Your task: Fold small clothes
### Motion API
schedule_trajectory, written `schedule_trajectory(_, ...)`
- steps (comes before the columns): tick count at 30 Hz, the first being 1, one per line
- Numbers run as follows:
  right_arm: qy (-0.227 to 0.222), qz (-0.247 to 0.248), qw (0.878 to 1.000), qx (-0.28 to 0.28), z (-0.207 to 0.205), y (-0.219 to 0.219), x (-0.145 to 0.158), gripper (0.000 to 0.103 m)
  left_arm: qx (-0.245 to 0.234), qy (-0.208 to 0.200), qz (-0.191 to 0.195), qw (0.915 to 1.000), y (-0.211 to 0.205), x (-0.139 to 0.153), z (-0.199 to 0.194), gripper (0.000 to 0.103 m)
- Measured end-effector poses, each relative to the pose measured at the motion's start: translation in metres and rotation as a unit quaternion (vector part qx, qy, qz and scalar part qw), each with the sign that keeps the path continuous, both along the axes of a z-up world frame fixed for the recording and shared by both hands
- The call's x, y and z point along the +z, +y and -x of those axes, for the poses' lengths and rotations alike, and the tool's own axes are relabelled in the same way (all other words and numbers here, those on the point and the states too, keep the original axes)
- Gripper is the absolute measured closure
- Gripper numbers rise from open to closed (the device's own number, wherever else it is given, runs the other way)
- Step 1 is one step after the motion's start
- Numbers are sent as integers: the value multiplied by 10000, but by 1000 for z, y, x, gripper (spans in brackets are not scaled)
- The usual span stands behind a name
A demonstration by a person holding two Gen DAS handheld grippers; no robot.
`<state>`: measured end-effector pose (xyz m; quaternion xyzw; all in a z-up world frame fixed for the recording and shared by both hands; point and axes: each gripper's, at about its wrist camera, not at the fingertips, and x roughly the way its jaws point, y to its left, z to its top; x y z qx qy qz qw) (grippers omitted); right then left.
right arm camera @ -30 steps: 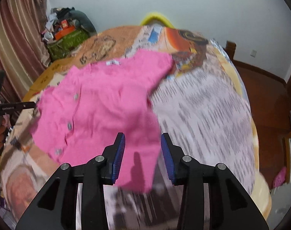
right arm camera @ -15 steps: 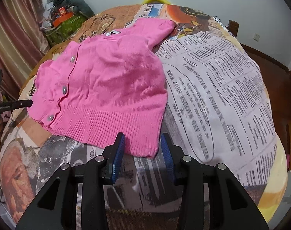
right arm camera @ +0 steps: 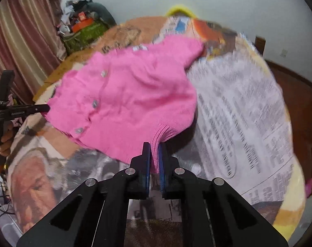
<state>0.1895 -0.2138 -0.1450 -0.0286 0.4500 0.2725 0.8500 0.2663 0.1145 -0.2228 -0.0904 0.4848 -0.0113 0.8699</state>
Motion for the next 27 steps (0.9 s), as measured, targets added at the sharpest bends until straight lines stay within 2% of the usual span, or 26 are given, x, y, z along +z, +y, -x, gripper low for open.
schedule_trajectory(8, -764, -344, 9965, -80, -12, 1, 56, 97, 12, -968, -143, 9952, -1, 82, -22, 97)
schedule_trajectory(11, -1043, -347, 9939, -108, -26, 5, 72, 97, 37, -1225, -218, 9922, -2, 105, -41, 97)
schedule_trajectory(14, -1248, -292, 9916, -148, -45, 12, 85, 97, 78, -1345, -398, 9901, -4, 115, -64, 97)
schedule_trajectory(20, -1436, -185, 9893, -207, -92, 24, 95, 97, 328, -1167, -553, 9911, 5, 107, -116, 98)
schedule_trajectory(27, -1244, 127, 9919, -207, -151, 49, 79, 97, 694, -591, -534, 9944, 30, 65, -188, 98)
